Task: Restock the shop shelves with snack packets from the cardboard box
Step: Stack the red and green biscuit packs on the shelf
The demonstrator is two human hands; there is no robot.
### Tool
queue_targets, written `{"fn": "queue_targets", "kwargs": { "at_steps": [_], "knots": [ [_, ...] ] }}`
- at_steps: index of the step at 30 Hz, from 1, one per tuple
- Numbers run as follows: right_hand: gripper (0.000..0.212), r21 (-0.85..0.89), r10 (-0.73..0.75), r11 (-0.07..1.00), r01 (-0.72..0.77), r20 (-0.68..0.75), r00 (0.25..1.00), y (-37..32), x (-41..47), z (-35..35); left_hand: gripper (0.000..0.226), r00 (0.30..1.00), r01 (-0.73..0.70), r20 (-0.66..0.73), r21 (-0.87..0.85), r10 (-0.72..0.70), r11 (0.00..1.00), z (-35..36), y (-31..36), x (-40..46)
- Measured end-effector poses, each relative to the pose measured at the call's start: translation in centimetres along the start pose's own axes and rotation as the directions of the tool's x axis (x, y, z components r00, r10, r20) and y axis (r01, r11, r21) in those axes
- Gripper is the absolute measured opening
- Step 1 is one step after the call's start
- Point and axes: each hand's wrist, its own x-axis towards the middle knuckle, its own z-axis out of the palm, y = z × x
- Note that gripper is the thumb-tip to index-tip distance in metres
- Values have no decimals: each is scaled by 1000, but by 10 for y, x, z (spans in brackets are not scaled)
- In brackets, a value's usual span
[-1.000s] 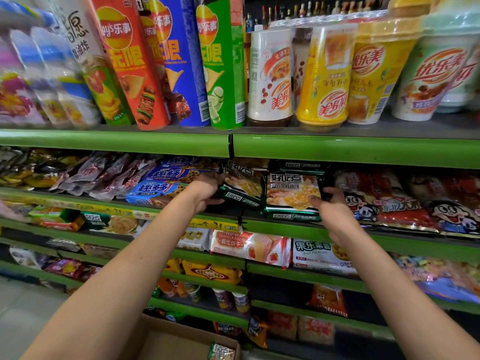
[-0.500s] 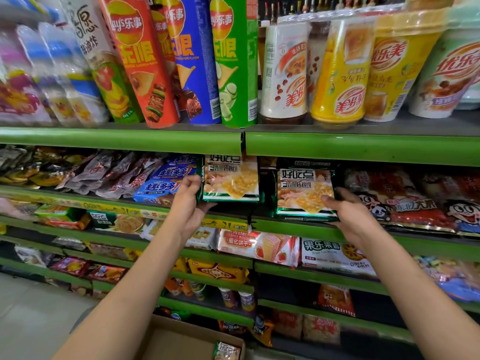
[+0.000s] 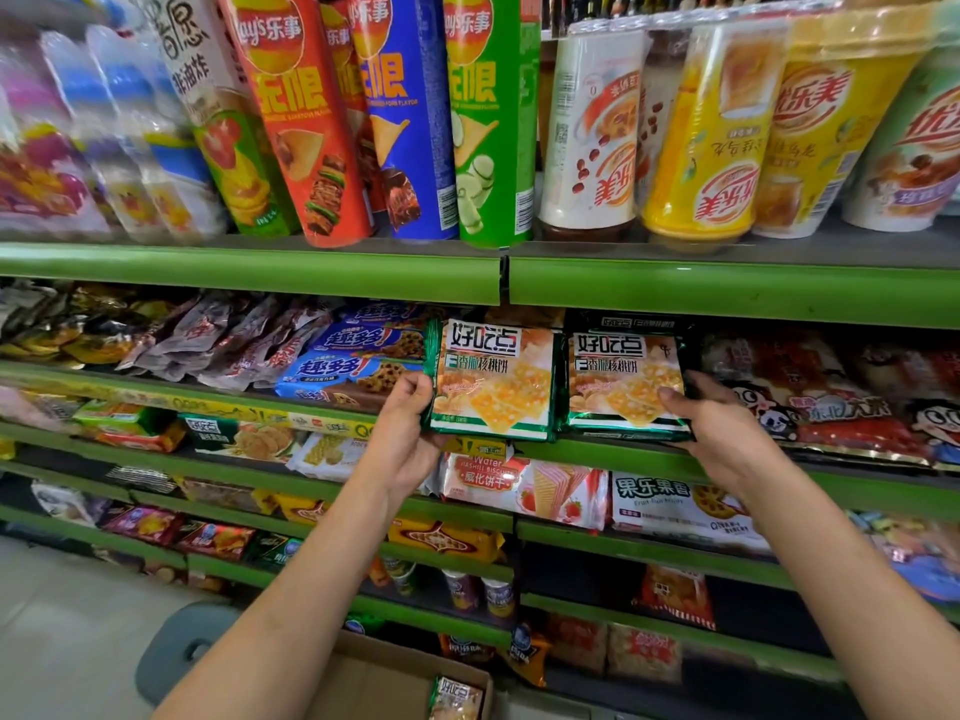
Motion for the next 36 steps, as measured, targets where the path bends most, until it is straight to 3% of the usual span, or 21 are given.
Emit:
{"fn": "queue_targets", "kwargs": {
  "at_steps": [36],
  "knots": [
    [64, 7, -7, 1000, 7, -14, 1000, 1, -2, -1, 17, 993, -2, -117, -51, -4, 999, 10, 9, -1]
  ]
}}
